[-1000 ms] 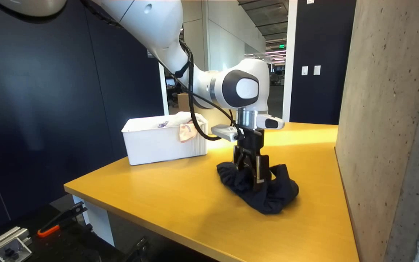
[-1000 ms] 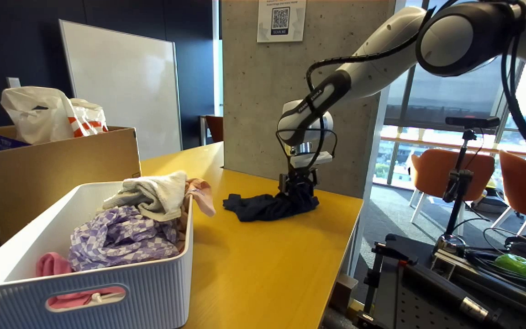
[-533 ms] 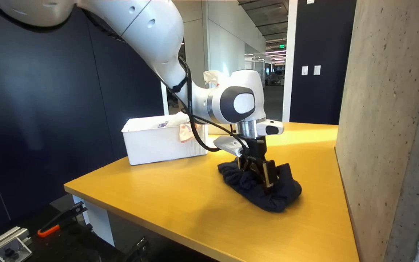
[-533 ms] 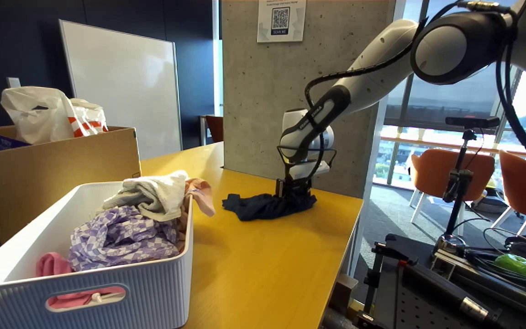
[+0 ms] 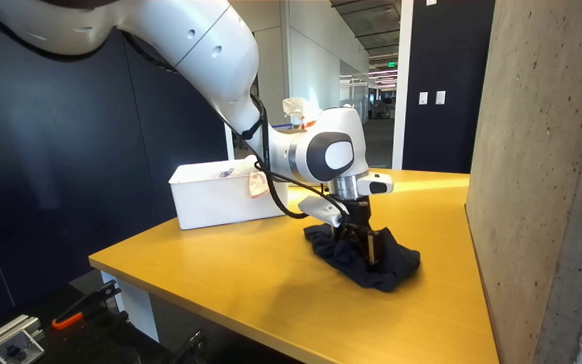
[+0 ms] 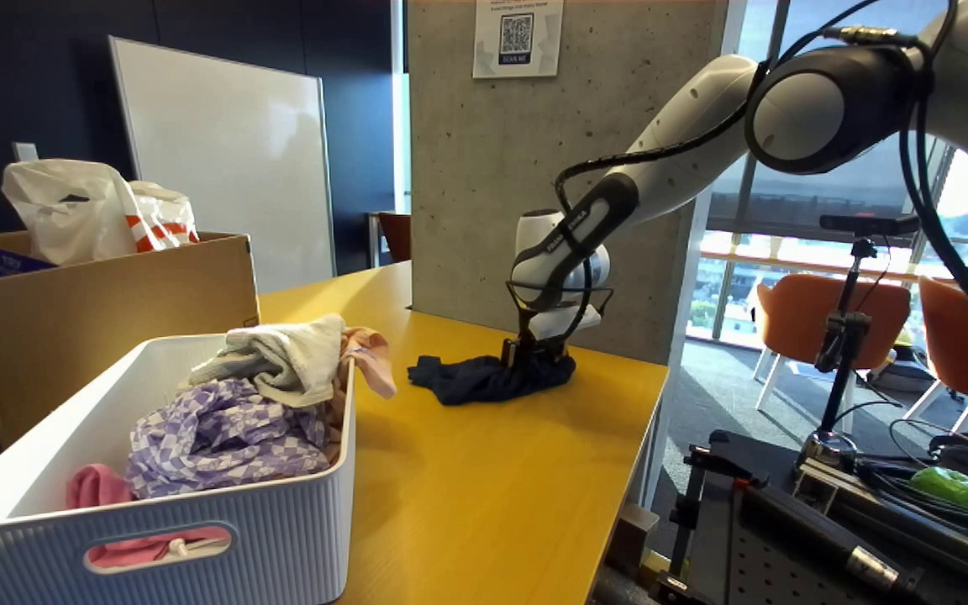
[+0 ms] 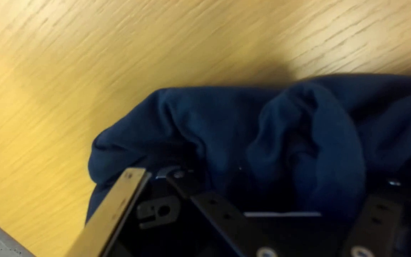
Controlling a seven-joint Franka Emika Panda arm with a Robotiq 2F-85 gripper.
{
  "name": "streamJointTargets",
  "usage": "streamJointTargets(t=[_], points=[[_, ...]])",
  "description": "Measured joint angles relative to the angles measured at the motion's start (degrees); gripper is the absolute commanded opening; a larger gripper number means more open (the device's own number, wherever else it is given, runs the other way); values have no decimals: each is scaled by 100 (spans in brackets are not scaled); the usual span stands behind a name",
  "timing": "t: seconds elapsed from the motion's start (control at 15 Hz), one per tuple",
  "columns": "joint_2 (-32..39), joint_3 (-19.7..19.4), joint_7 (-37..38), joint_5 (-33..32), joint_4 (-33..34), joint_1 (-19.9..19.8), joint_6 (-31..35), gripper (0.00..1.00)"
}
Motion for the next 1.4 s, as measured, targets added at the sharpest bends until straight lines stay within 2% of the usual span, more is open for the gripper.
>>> streamJointTargets(t=[0.4,0.53,0.67,0.87,1.2,1.4], points=[[-2,9,-61,3,97,-10,0,2],[-2,24,-66,5,115,-19,0,5],[-9,40,-68,6,118,-20,0,0],[-114,55,-57,6,68,47,2,2],[-929,-44,129,-29,-186,399,-11,2],[-1563,-208,419,-267,-328,718,-29,2]])
